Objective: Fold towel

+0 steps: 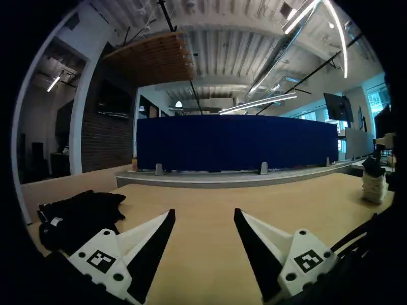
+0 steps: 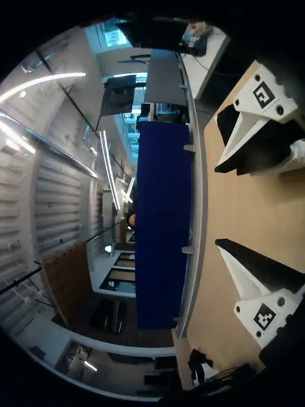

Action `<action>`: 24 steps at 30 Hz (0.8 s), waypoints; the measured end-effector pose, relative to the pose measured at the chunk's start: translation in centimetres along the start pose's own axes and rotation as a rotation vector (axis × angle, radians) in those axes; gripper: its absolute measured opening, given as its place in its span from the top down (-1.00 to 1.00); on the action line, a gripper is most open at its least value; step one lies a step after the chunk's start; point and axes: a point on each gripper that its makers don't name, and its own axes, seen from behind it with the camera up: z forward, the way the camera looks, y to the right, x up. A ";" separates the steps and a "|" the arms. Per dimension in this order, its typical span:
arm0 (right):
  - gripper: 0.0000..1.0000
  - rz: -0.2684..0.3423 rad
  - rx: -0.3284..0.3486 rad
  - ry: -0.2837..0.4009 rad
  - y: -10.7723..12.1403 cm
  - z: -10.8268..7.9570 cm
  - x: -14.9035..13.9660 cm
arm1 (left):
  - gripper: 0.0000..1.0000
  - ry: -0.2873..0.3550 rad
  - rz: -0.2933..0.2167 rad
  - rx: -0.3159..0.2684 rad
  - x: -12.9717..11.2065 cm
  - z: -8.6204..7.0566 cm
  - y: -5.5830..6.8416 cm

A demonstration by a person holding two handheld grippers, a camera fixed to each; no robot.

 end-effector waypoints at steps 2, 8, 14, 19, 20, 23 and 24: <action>-1.00 0.000 -0.006 -0.002 0.3 0.3 -0.8 | -0.71 0.000 0.000 0.000 0.0 0.0 0.0; -1.00 0.003 -0.020 -0.007 0.8 1.4 -3.5 | -0.71 0.000 0.000 0.000 0.0 0.0 0.0; -1.00 0.037 -0.010 -0.012 0.5 2.1 -5.4 | -0.71 0.000 0.000 0.000 0.0 0.0 0.0; -1.00 0.086 -0.012 -0.015 0.4 2.1 -6.7 | -0.71 0.000 0.000 0.000 -0.1 0.0 0.0; -1.00 0.095 -0.013 -0.015 0.4 2.1 -6.9 | -0.71 0.000 0.000 0.000 -0.1 0.0 0.0; -1.00 0.109 -0.013 -0.015 0.3 2.0 -7.7 | -0.71 0.000 0.000 0.000 0.0 0.0 0.0; -1.00 0.111 -0.013 -0.016 0.2 2.0 -8.0 | -0.71 0.000 0.000 0.000 0.0 0.0 0.0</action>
